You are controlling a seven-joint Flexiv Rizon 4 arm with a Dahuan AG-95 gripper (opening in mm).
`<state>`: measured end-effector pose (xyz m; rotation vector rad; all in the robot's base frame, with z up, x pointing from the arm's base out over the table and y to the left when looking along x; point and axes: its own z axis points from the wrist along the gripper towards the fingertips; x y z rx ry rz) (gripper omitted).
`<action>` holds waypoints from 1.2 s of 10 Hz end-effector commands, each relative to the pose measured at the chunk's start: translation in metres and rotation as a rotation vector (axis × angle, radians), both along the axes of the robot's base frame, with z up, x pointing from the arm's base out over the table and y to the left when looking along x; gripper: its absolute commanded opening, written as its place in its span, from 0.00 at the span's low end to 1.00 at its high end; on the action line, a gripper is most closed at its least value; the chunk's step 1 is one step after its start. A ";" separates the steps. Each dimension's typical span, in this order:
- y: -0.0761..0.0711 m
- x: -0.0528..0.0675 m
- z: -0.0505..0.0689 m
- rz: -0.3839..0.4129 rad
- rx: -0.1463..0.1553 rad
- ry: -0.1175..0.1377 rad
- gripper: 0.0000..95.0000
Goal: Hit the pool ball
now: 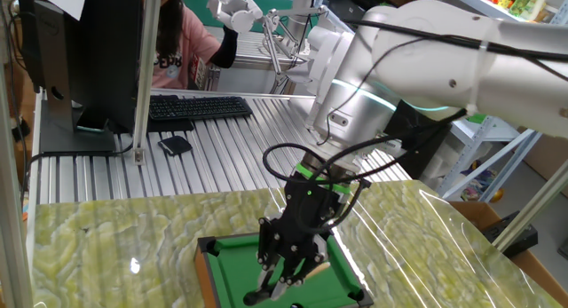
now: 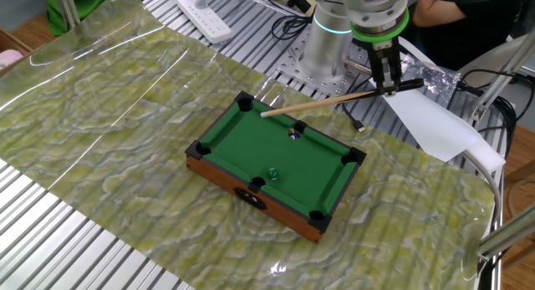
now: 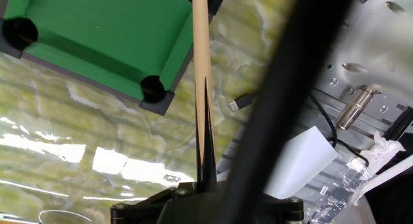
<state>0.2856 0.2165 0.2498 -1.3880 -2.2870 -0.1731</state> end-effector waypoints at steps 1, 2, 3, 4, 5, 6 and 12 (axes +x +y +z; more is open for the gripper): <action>0.001 0.003 -0.001 0.015 0.009 -0.001 0.00; 0.001 0.003 -0.001 0.021 0.011 -0.003 0.00; 0.001 0.003 0.000 0.023 0.012 -0.004 0.00; 0.001 0.003 0.000 0.024 0.014 -0.005 0.00; 0.001 0.003 -0.001 0.024 0.016 -0.005 0.00; 0.001 0.003 -0.001 0.018 0.023 -0.003 0.00; 0.001 0.003 -0.001 0.001 0.021 0.002 0.00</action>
